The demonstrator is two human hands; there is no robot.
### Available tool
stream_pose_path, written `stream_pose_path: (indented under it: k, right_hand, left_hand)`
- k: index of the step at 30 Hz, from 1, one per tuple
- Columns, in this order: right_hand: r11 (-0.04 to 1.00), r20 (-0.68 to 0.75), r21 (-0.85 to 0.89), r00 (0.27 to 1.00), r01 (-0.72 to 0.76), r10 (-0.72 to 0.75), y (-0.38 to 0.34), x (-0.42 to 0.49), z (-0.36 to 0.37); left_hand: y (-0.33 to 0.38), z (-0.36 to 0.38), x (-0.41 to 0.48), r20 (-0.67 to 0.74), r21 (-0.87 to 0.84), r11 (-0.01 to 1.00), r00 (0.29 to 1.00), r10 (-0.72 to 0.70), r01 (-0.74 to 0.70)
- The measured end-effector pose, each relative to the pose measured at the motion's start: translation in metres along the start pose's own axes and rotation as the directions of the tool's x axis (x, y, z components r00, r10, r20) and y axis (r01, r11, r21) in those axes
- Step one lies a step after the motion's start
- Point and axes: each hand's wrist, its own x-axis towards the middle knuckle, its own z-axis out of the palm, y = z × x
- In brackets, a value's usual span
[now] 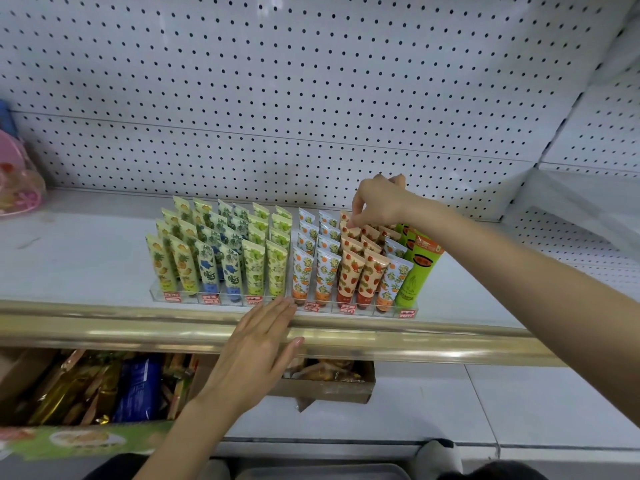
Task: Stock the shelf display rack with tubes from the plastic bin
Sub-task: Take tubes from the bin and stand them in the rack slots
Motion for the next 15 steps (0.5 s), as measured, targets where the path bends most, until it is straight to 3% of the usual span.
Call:
stream_pose_path:
  k: [15]
  right_hand:
    - [0.999, 0.005, -0.033, 1.000, -0.002, 0.002, -0.0014, 0.0007, 0.0038]
  left_hand:
    - [0.0014, -0.0009, -0.0002, 0.006, 0.002, 1.000, 1.000, -0.006, 0.006]
